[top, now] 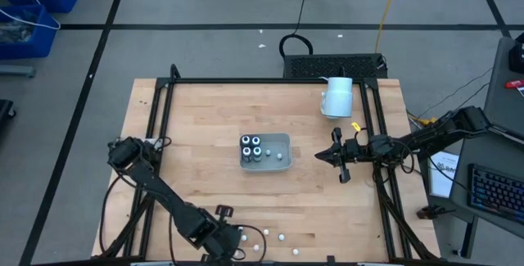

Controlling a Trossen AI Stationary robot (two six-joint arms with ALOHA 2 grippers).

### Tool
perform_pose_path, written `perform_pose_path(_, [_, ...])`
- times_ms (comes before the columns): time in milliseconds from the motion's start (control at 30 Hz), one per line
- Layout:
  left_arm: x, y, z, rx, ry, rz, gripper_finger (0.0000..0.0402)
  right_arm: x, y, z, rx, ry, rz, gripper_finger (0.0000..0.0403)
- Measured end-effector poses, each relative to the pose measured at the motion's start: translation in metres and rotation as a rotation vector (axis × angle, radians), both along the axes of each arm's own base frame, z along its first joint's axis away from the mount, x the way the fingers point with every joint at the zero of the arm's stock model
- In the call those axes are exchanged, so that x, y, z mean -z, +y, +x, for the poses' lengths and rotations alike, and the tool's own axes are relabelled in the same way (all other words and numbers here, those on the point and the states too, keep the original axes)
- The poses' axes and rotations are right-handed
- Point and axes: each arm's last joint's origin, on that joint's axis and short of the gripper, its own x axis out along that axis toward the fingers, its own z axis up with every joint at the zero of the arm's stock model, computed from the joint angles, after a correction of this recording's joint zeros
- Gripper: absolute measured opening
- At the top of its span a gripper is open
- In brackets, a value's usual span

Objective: Pick & Place food coloring
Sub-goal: Put the small yellow food coloring bottle into the white bin

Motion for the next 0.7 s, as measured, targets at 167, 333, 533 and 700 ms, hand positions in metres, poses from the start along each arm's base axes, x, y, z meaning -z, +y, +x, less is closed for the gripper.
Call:
perform_pose_path(167, [-0.028,0.001,0.007,0.015,-0.067,0.075,0.0065,0.0,0.0,0.0,0.0,0.001,0.0,0.0])
perform_pose_path(333, [-0.066,0.025,0.032,-0.084,-0.176,0.163,0.0068,0.0,0.0,0.0,0.0,0.0,0.0,0.0])
perform_pose_path(533, [-0.109,0.076,0.074,-0.123,-0.309,0.17,0.0066,0.0,0.0,0.0,0.0,0.001,0.0,0.0])
perform_pose_path(700, [-0.124,0.134,0.108,-0.131,-0.405,0.161,0.0066,0.0,0.0,0.0,0.0,0.004,-0.012,0.0])
